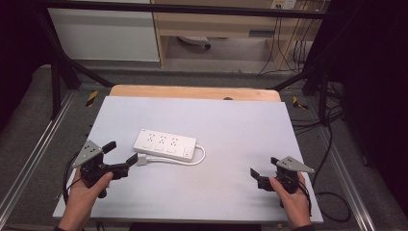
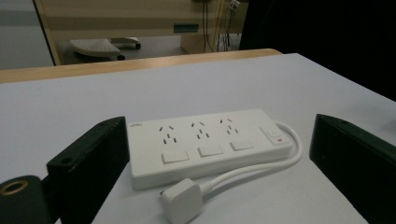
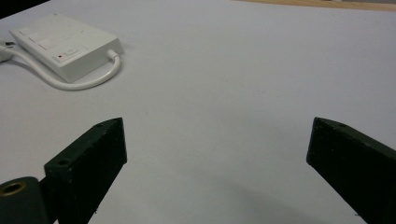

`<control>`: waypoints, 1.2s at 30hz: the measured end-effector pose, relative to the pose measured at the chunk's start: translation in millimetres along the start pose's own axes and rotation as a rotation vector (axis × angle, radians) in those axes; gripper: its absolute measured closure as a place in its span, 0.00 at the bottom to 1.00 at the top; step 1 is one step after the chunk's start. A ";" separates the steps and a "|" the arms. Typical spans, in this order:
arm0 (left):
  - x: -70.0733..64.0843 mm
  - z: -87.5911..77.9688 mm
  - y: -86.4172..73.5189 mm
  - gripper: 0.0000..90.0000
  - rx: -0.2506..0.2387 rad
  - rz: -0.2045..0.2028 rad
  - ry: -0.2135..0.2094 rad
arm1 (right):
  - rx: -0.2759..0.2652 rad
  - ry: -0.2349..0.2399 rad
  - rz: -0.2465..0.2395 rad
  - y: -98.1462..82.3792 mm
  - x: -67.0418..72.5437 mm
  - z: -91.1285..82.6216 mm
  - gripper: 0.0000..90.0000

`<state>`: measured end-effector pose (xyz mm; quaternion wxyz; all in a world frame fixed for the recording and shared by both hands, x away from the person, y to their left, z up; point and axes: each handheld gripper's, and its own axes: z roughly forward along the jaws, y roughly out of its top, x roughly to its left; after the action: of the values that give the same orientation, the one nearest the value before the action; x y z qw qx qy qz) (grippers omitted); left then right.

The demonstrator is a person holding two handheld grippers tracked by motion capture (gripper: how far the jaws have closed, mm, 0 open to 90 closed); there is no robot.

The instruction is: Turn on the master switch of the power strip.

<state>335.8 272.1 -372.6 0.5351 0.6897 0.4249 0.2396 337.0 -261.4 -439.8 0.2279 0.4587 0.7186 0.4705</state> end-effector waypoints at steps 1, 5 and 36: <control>-0.4 1.5 0.8 0.05 0.000 -0.004 -0.001 | 0.000 -0.001 0.001 0.0 -0.1 0.0 0.05; -1.3 5.5 2.8 0.05 0.002 -0.012 -0.009 | 0.002 -0.003 0.007 -0.1 -0.7 0.2 0.05; -25.4 54.4 27.5 0.06 0.046 0.025 -0.056 | -0.004 -0.015 0.043 0.0 -4.7 -2.3 0.05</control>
<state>374.3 219.9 -360.6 0.5277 0.7136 0.4065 0.2171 337.5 -266.6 -439.2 0.2241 0.4770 0.7061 0.4730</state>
